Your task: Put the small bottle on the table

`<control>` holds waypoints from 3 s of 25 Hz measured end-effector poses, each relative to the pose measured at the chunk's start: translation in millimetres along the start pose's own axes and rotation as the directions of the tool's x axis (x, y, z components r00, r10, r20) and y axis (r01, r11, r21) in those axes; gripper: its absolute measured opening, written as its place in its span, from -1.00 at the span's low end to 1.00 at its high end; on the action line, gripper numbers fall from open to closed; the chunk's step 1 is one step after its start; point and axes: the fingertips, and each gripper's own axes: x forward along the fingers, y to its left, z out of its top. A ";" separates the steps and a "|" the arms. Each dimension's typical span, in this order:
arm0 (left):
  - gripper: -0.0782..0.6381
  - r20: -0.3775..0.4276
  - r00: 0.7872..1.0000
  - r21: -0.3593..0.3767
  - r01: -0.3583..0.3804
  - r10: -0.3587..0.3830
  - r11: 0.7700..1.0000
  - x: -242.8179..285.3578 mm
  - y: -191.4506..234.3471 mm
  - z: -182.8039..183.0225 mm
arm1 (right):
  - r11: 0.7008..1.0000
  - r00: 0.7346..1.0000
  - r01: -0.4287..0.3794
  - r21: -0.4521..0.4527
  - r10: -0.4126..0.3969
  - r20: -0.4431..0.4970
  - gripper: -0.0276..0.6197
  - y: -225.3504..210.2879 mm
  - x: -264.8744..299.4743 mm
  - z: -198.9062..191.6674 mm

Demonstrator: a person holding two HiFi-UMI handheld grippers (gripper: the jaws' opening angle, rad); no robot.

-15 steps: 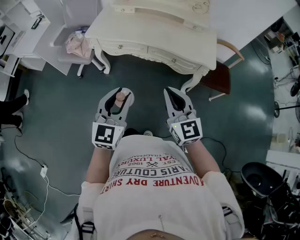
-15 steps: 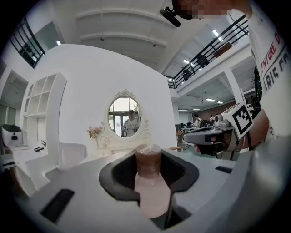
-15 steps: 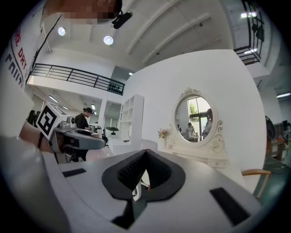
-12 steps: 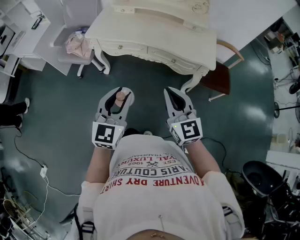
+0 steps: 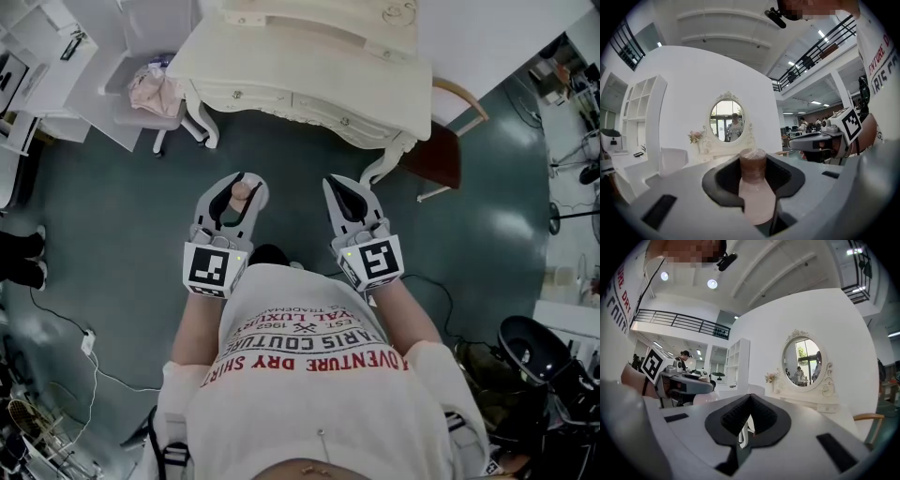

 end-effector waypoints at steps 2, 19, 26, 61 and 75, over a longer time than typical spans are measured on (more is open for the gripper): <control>-0.40 -0.003 1.000 -0.004 0.004 -0.004 1.000 6.5 0.9 0.1 | 1.000 1.000 0.013 0.017 -0.013 -0.002 -0.92 -6.8 2.4 -2.5; -0.40 -0.025 0.997 -0.021 0.074 -0.074 0.997 130.8 95.6 -10.6 | 0.989 0.990 0.128 0.074 -0.124 -0.063 -0.92 -96.4 121.9 -21.6; -0.40 -0.023 0.989 -0.021 0.144 -0.145 0.989 212.8 182.3 -12.0 | 0.972 0.973 0.217 0.085 -0.209 -0.095 -0.92 -138.7 222.6 -27.9; -0.40 -0.139 0.938 -0.060 0.311 -0.317 0.948 512.7 338.0 -69.7 | 0.919 0.914 0.376 0.117 -0.347 -0.208 -0.92 -346.5 467.4 -83.5; -0.40 -0.245 0.918 -0.076 0.303 -0.312 0.950 588.2 317.8 -137.6 | 0.922 0.919 0.344 0.176 -0.292 -0.264 -0.92 -408.9 492.5 -136.6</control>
